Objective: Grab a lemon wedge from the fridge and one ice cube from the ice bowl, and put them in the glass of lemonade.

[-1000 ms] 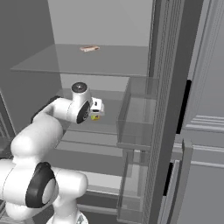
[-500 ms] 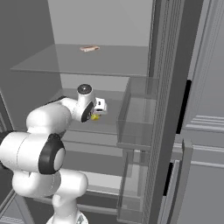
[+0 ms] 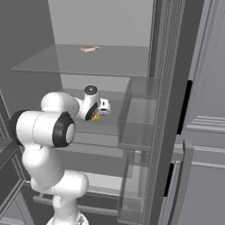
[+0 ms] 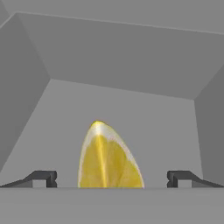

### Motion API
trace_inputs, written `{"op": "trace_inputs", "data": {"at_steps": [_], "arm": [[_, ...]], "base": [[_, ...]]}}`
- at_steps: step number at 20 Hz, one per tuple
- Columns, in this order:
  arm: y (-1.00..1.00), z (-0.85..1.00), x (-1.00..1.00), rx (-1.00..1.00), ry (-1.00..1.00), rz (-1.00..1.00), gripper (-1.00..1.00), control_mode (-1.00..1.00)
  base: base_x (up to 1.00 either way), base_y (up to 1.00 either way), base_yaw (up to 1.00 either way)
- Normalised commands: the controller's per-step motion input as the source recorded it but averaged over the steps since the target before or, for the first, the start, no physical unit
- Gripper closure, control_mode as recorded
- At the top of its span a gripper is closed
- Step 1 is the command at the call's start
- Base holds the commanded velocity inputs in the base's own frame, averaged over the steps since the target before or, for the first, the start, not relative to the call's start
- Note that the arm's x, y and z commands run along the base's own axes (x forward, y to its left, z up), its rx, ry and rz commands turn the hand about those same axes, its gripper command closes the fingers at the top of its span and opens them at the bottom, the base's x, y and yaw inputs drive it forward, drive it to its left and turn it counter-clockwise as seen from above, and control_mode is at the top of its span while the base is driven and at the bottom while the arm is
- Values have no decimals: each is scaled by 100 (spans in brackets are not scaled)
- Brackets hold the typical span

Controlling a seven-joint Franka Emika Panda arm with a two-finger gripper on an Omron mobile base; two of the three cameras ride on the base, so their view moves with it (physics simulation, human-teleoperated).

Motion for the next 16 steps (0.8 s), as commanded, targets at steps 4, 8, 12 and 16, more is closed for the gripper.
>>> {"op": "trace_inputs", "data": {"at_steps": [4,8,12,16], "arm": [[0,-31,17,0,3,4,-100,-100],[0,-1,-13,0,0,0,-100,-100],[0,0,-12,0,0,0,-100,-100],[2,-13,-12,0,1,0,-100,-100]], "base": [[0,0,0],[0,0,0],[0,0,0],[0,0,0]]}}
